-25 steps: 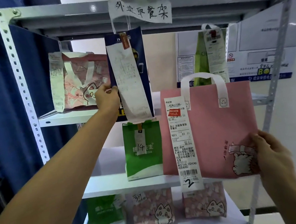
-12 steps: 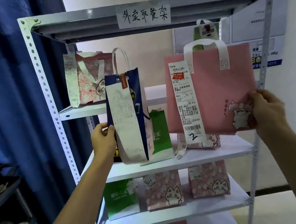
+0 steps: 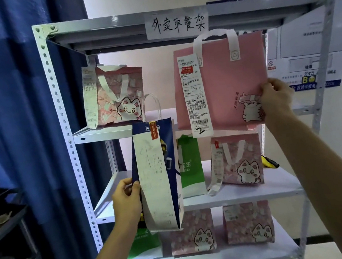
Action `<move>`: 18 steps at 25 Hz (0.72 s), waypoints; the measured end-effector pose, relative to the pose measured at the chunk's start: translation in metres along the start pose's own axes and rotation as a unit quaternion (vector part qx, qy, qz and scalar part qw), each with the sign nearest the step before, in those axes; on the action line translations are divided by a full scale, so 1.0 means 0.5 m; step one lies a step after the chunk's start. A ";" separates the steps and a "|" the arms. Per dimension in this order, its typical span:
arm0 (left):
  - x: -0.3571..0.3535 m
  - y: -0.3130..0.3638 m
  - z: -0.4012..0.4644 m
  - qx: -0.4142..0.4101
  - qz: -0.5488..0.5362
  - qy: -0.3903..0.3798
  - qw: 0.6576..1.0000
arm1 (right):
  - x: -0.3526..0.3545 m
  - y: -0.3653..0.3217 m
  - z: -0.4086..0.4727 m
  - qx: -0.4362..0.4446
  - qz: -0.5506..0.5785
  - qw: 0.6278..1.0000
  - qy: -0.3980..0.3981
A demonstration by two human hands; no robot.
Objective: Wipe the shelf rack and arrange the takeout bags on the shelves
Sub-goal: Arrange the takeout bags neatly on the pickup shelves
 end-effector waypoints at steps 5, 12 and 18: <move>-0.031 -0.028 0.023 0.012 0.005 0.001 1.000 | -0.083 0.036 0.081 0.002 -0.036 0.999 -0.002; -0.037 -0.077 0.067 0.022 0.020 0.024 0.999 | -0.198 0.127 0.179 0.016 -0.067 0.998 -0.011; -0.045 -0.135 0.097 0.042 0.028 0.043 0.998 | -0.298 0.176 0.224 0.065 -0.065 0.995 -0.031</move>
Point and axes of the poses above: each hand's wrist, its own z-axis towards the middle knuckle, its own x-axis out of the back of the hand, y = z × x, the point moved 10 cm from there along z, towards the middle knuckle, and after that the axes turned 1 degree about -y, right-handed, at the moved point
